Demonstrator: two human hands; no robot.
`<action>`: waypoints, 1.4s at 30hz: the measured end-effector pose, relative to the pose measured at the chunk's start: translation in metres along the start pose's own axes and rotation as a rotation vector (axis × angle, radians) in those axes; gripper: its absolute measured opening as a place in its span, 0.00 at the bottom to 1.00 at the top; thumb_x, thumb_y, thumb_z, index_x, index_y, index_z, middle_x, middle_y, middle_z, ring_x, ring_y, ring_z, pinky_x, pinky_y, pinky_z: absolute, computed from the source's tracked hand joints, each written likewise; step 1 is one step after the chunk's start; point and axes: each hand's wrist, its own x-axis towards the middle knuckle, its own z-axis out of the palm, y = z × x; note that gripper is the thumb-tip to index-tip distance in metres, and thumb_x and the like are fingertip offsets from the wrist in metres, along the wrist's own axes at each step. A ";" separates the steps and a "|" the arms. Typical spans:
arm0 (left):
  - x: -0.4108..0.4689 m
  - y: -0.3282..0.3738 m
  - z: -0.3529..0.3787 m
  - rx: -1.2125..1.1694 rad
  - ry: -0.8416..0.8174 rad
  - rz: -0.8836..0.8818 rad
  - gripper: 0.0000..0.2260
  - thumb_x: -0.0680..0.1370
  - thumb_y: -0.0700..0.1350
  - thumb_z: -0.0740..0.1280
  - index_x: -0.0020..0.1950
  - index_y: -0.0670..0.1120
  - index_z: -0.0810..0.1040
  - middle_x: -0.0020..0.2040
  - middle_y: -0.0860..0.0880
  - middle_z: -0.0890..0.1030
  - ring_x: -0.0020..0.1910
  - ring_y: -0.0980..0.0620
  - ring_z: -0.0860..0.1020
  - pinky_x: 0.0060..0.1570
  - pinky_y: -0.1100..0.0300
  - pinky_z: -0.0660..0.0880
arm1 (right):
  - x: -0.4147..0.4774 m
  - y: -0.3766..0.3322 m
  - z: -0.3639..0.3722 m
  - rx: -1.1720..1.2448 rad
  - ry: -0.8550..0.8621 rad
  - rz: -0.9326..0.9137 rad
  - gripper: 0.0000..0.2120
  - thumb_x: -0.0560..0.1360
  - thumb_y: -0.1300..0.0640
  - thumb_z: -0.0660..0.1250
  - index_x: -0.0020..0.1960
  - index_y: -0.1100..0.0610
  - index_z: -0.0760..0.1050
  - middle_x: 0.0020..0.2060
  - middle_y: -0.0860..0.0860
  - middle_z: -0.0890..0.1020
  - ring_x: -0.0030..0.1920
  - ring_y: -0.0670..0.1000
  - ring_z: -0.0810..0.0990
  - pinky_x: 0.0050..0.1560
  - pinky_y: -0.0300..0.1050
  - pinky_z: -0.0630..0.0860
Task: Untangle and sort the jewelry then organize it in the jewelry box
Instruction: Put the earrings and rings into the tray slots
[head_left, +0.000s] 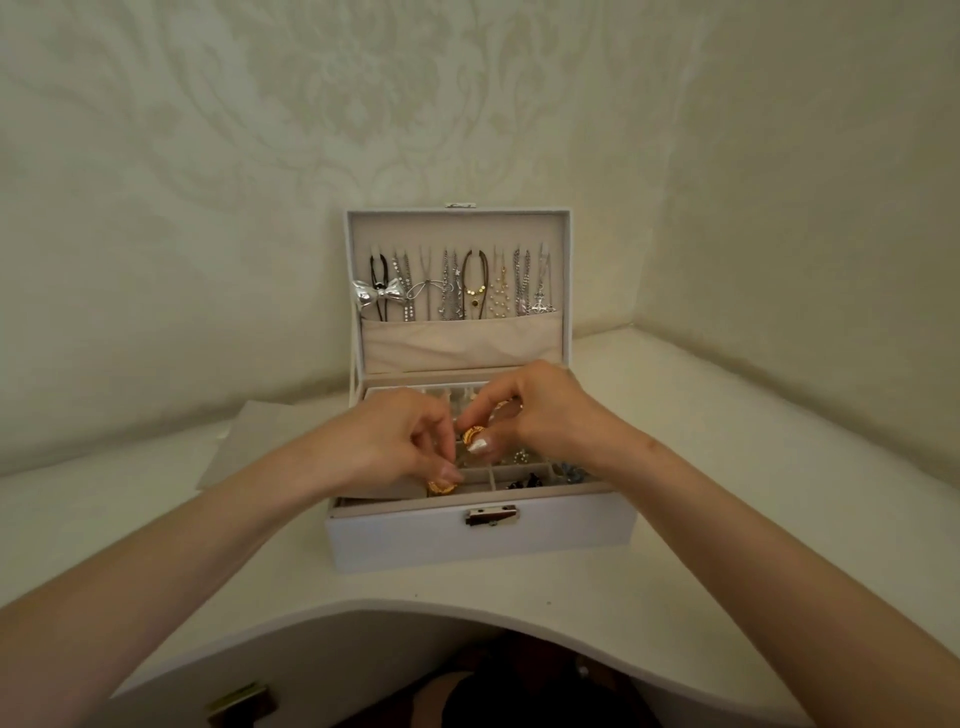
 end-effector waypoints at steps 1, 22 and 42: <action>0.001 0.000 0.001 0.023 0.015 0.006 0.09 0.69 0.42 0.76 0.36 0.50 0.77 0.32 0.52 0.82 0.33 0.57 0.79 0.39 0.61 0.72 | 0.000 0.000 0.001 0.003 0.005 0.003 0.10 0.66 0.72 0.74 0.45 0.62 0.83 0.24 0.42 0.80 0.28 0.40 0.80 0.33 0.31 0.75; 0.003 -0.006 0.008 0.307 0.056 0.090 0.07 0.71 0.46 0.74 0.37 0.54 0.77 0.34 0.59 0.74 0.36 0.63 0.71 0.35 0.69 0.66 | -0.011 0.000 0.018 -0.312 -0.024 -0.081 0.05 0.66 0.64 0.76 0.41 0.56 0.85 0.33 0.47 0.83 0.33 0.40 0.77 0.44 0.38 0.76; -0.039 -0.071 -0.037 0.332 0.504 -0.364 0.17 0.70 0.56 0.73 0.47 0.48 0.71 0.47 0.50 0.70 0.49 0.48 0.71 0.46 0.54 0.67 | -0.037 0.028 -0.063 -0.335 -0.019 0.048 0.09 0.66 0.61 0.77 0.35 0.48 0.81 0.25 0.38 0.77 0.29 0.37 0.72 0.32 0.29 0.65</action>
